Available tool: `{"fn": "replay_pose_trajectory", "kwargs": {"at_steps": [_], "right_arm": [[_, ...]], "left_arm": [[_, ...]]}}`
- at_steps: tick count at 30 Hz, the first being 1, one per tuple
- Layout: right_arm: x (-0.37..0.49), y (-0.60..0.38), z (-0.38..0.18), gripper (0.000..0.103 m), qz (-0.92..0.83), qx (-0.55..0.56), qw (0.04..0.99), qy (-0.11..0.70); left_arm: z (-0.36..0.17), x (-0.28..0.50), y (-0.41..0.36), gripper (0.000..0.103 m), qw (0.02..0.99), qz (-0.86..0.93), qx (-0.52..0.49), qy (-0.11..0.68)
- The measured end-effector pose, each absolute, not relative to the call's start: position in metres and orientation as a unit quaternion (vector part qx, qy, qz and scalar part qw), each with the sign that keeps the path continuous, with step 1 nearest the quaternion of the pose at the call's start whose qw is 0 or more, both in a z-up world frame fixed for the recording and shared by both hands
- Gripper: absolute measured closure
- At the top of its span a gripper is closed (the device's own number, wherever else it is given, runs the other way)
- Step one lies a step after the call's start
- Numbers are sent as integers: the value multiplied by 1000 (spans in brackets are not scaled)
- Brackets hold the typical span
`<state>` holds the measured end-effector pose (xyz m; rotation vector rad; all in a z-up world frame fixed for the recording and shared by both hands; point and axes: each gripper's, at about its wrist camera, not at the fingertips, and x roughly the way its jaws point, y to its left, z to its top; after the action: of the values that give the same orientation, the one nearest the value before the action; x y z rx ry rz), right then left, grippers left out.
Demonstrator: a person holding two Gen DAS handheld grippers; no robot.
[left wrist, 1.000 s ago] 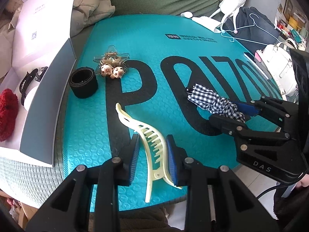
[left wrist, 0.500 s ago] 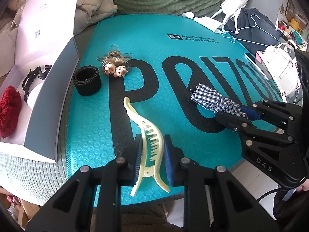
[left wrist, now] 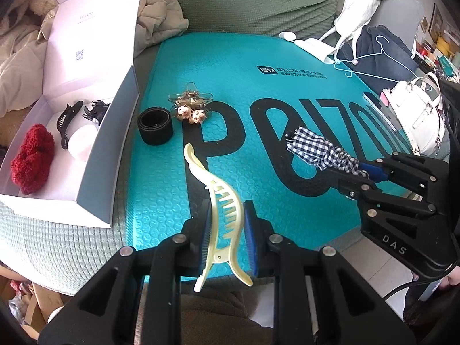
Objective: Organize objects
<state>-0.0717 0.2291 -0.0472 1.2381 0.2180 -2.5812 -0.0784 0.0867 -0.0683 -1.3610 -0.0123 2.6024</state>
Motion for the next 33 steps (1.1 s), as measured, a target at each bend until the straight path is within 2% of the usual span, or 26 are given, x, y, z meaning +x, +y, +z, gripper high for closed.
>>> {"fn": "replay_pose_trajectory", "kwargs": {"at_steps": [15,33], "right_arm": [[-49,178,-12,82,-888,400,195,113],[-17,103,3,82,-868,375,283,163]], "left_arm": [[-35,-46,40,83,53,888,-456,-26],[-12,13,-22,83,-8,893,-446,-48]]}}
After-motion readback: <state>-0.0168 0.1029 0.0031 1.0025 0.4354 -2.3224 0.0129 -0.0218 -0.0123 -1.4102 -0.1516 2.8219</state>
